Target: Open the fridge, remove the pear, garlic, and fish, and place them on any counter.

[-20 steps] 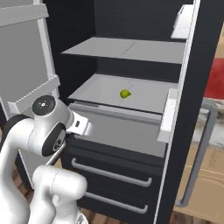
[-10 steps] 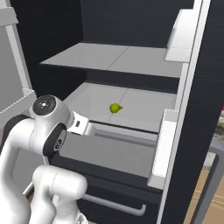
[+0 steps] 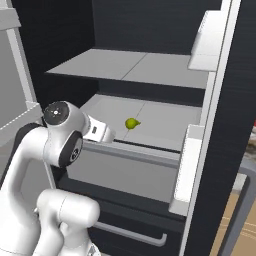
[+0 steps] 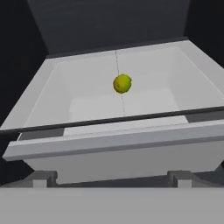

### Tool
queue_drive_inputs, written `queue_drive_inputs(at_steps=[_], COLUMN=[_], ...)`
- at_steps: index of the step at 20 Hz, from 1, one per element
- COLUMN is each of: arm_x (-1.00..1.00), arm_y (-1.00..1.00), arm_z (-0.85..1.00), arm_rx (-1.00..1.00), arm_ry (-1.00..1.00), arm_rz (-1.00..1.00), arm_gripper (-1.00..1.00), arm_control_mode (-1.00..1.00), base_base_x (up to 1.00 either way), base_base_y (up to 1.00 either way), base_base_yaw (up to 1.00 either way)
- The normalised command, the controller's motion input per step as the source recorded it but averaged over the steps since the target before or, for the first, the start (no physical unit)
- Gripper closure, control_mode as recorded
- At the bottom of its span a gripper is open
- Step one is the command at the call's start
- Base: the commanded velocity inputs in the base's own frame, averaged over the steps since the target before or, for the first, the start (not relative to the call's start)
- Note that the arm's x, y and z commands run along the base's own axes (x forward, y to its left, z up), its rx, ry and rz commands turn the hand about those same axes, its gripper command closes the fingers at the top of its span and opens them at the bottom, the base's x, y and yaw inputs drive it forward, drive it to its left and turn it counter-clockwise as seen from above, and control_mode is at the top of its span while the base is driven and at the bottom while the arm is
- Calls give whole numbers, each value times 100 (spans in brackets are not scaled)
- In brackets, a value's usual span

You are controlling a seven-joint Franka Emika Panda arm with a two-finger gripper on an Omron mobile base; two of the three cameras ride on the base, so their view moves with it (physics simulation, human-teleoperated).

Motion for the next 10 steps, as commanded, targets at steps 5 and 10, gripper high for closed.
queue_drive_inputs(at_steps=[5, 10], arm_x=[100, 81], arm_y=[0, 0], arm_z=[2, -11], arm_rx=[-4, -6], arm_ry=[3, 6], arm_rz=[-11, -8], arm_gripper=[-100, -100], arm_control_mode=[-100, -100], base_base_x=[0, 0], base_base_y=[0, 0], base_base_yaw=[0, 0])
